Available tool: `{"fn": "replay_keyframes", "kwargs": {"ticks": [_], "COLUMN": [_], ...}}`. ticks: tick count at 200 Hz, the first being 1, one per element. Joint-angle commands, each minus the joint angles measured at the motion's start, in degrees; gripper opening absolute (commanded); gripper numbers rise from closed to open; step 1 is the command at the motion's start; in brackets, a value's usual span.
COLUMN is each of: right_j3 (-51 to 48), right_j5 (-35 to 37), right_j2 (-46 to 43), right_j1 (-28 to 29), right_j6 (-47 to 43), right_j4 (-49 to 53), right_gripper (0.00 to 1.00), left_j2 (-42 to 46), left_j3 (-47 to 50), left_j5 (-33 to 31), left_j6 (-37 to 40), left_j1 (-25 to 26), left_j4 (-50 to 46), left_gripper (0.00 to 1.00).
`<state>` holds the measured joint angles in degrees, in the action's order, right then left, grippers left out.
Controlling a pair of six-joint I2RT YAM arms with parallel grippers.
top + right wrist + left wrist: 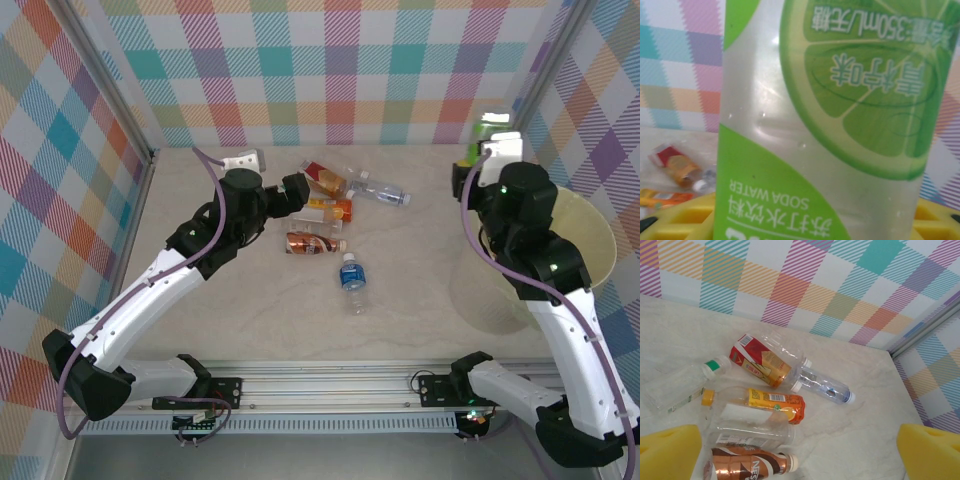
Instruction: Put the plastic bottles in the bin
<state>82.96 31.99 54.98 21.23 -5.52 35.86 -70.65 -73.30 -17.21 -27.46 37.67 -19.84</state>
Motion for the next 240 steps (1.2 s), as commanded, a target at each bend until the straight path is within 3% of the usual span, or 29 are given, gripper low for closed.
{"fn": "replay_keyframes", "kwargs": {"ticks": [1,66,106,196,225,240], "right_j3": [1.0,2.8,2.9,-5.3,-5.0,-4.7], "right_j5": [3.6,7.4,7.4,2.9,2.2,2.4], "right_j2": [-2.5,1.2,3.1,3.1,4.3,4.9], "right_j1": [-3.2,-14.7,-21.2,-34.2,-37.4,-37.9], "right_j6": [-1.5,-0.6,4.5,8.6,9.6,10.0], "right_j4": [2.2,14.3,21.8,26.2,28.6,29.2], "right_gripper": [0.38,0.37,0.38,0.43,0.51,0.64], "left_j2": [0.3,-1.6,-5.7,-12.9,-14.4,-14.8], "left_j3": [0.2,0.6,-2.5,-2.9,-2.6,-2.6], "left_j5": [0.2,1.4,6.4,8.9,10.3,10.5], "left_j6": [-0.8,-3.7,-4.9,-13.3,-14.1,-14.4], "left_j1": [-0.5,-0.5,-0.5,-1.2,-2.0,-2.4], "left_j4": [-0.5,-0.4,-0.1,-3.0,-2.8,-2.9], "left_gripper": [1.0,1.0,1.0,1.0,1.0,1.0]}}
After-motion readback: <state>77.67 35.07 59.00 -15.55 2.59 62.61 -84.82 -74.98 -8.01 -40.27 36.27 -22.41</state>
